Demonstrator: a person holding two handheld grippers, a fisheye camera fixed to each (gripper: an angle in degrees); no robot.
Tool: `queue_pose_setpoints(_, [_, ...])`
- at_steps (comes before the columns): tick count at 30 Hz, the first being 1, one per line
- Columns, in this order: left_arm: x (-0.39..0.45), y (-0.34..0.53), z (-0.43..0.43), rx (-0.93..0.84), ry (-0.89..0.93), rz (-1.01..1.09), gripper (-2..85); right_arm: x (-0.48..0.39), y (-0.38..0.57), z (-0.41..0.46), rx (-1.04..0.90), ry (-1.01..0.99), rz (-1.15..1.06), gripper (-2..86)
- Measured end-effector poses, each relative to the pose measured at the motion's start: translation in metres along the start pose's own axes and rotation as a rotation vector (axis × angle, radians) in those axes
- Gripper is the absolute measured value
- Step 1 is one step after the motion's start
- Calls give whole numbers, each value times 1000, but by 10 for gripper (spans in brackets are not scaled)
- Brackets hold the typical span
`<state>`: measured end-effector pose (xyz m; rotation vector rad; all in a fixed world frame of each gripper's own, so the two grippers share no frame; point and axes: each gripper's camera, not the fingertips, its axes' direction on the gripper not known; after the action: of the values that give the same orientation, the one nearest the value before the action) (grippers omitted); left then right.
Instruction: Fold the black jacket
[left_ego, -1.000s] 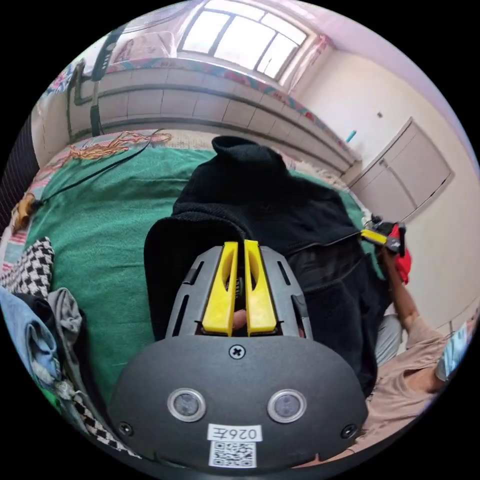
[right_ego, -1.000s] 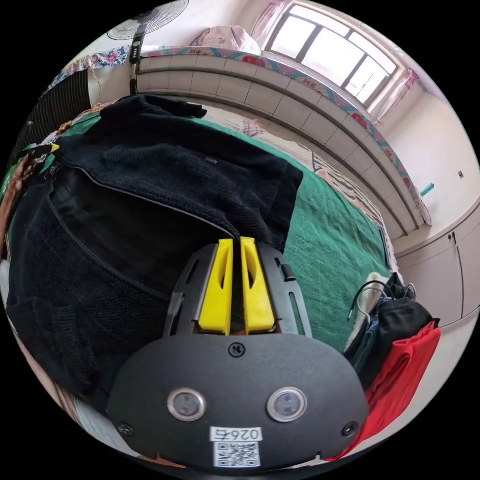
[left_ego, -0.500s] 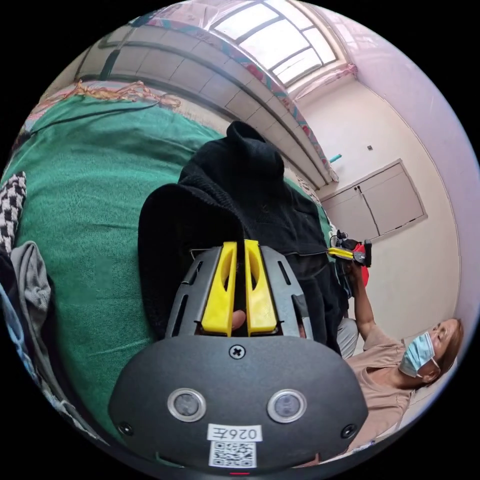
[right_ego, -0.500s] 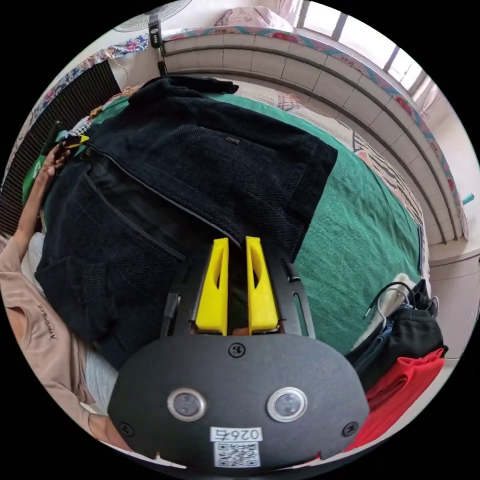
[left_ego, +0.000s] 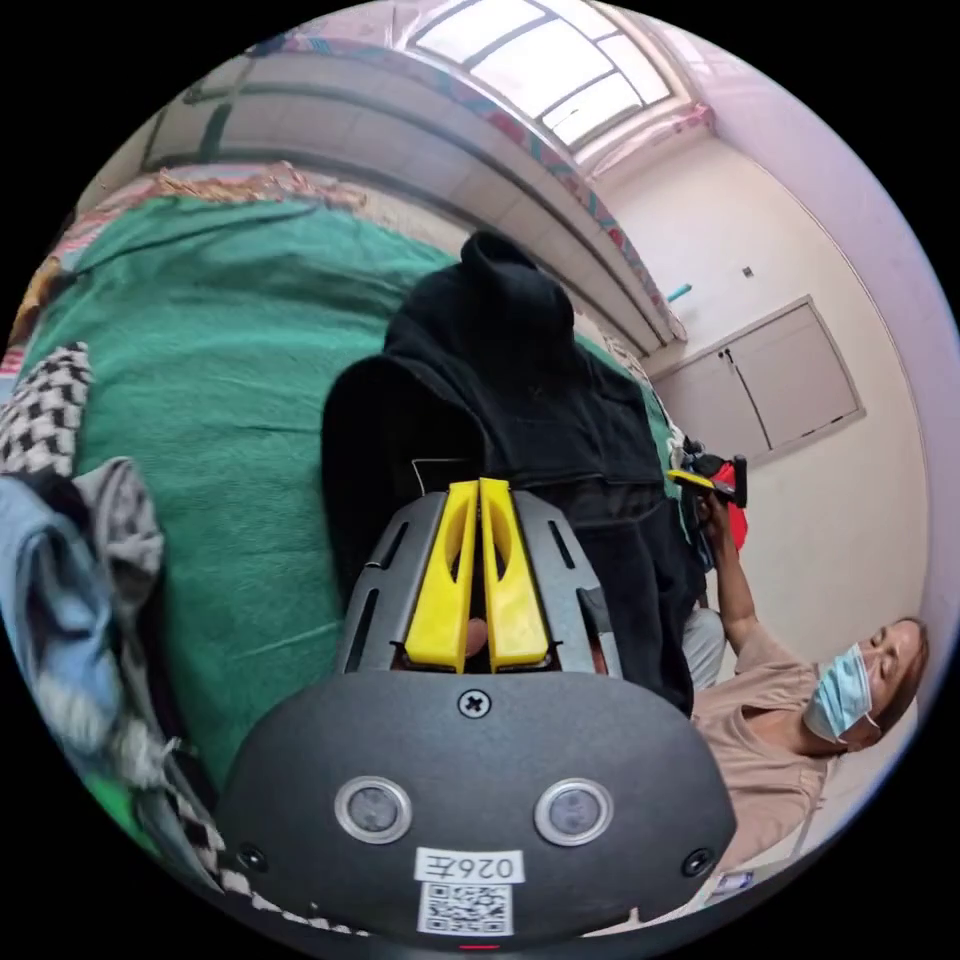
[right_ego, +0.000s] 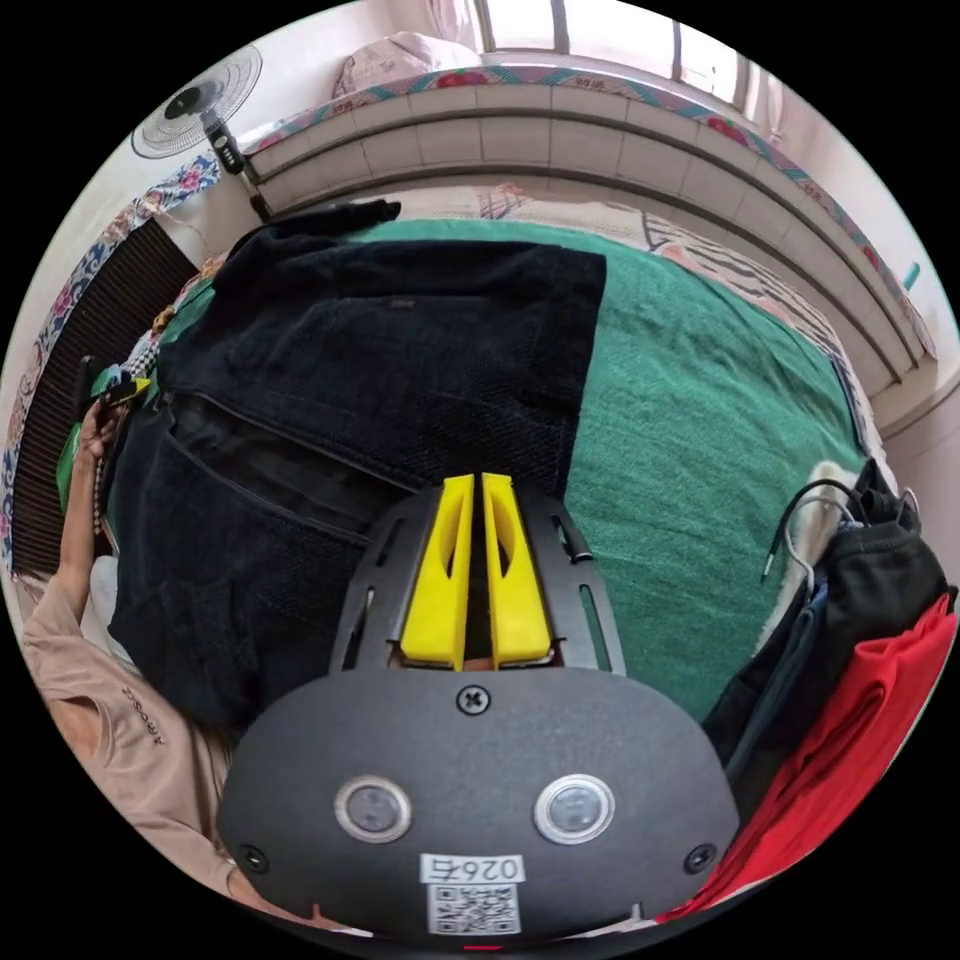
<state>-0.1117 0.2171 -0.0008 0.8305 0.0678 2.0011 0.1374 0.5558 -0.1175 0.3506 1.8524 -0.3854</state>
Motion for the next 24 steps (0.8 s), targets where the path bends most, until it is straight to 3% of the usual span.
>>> queue_pose_setpoints(4, [54, 33, -65, 203, -155, 111, -3, 1, 11, -71, 218, -52, 95, 22])
queue_pose_setpoints(7, [85, 48, -36, 152, -223, 152, 29, 6, 33, -126, 399, -202, 184, 36])
queue_pose_setpoints(13, [128, 40, 26, 47, -448, 232, 83, 24, 74, -128, 250, -161, 305, 69])
queue_pose_setpoints(15, [131, 34, 41, -24, -473, 233, 73, 51, 71, -120, 151, -256, 322, 86])
queue_pose_setpoints(17, [113, 32, 82, -289, -518, 194, 7, 68, 70, -118, 122, -307, 335, 89])
queue_pose_setpoints(21, [94, 34, 62, -205, -384, 120, -6, 99, 60, -118, 89, -346, 364, 94])
queue_pose_setpoints(24, [69, 33, 39, -141, -184, 13, -3, 109, 49, -115, 28, -360, 353, 102])
